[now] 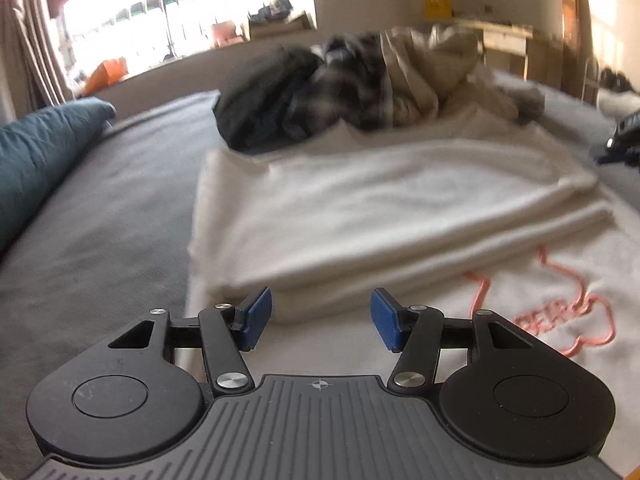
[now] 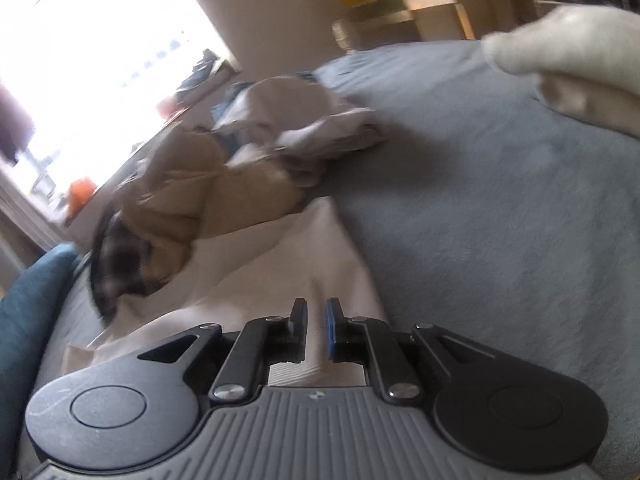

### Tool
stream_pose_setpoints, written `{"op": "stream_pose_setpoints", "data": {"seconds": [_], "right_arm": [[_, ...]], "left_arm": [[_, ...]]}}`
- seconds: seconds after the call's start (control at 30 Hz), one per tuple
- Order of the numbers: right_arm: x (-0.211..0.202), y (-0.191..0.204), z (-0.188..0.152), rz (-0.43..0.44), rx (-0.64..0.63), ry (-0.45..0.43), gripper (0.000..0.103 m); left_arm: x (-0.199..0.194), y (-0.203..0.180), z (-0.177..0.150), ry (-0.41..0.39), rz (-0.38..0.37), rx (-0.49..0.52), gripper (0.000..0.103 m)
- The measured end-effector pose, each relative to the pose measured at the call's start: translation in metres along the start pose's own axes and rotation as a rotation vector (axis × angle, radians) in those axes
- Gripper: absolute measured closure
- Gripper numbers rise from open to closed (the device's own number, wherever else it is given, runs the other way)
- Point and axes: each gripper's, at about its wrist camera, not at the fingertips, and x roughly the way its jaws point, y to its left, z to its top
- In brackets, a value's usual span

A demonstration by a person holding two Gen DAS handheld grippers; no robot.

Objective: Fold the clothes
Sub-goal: 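Open the right tool to release the cuff on the folded sweatshirt, then withdraw both open tools from the folded sweatshirt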

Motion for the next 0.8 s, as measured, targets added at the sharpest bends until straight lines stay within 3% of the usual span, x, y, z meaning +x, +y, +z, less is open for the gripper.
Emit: {"op": "stream_pose_setpoints", "data": {"seconds": [0.1, 0.17, 0.3, 0.4, 0.53, 0.7, 0.8], "right_arm": [[0.008, 0.037, -0.006, 0.043, -0.173, 0.049, 0.093], [0.021, 0.052, -0.015, 0.012, -0.256, 0.091, 0.093], [0.050, 0.076, -0.036, -0.075, -0.395, 0.185, 0.094], [0.048, 0.073, -0.047, -0.078, -0.427, 0.188, 0.094], [0.041, 0.080, -0.037, -0.089, -0.423, 0.209, 0.094], [0.029, 0.107, -0.028, -0.044, -0.454, 0.137, 0.094], [0.037, 0.110, -0.033, -0.066, -0.500, 0.145, 0.093]], "left_arm": [[0.009, 0.002, 0.015, -0.014, 0.012, -0.005, 0.048], [0.022, 0.001, 0.023, -0.015, 0.029, -0.007, 0.048], [0.057, -0.001, 0.015, 0.097, 0.044, 0.005, 0.048], [0.055, -0.003, 0.002, 0.083, 0.044, 0.037, 0.047], [0.052, 0.001, -0.003, 0.069, 0.028, 0.032, 0.047], [0.050, 0.001, -0.002, 0.070, 0.026, 0.022, 0.047], [0.039, 0.004, -0.002, 0.068, 0.032, 0.025, 0.047]]}}
